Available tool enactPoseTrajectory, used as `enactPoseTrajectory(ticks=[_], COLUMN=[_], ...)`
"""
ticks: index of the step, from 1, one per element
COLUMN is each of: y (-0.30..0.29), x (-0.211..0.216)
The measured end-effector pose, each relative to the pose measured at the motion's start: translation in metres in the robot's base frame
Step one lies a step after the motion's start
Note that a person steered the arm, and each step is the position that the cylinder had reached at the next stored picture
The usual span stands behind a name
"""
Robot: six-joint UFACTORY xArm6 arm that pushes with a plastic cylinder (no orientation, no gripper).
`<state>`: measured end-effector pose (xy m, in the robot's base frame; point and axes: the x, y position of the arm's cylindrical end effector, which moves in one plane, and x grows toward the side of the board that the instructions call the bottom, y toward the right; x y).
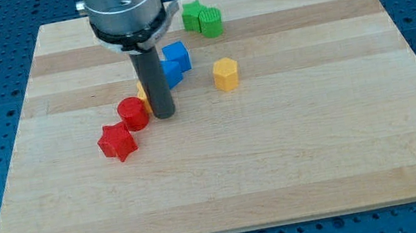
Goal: Slide the yellow hexagon below the blue triangle
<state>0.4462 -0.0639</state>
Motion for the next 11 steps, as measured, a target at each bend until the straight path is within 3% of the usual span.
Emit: enactPoseTrajectory(ticks=[2, 3, 5, 6, 7, 9, 10, 11], y=[0.131, 0.132, 0.027, 0.020, 0.064, 0.139, 0.124, 0.061], x=[-0.008, -0.045, -0.058, -0.062, -0.088, -0.175, -0.220, -0.234])
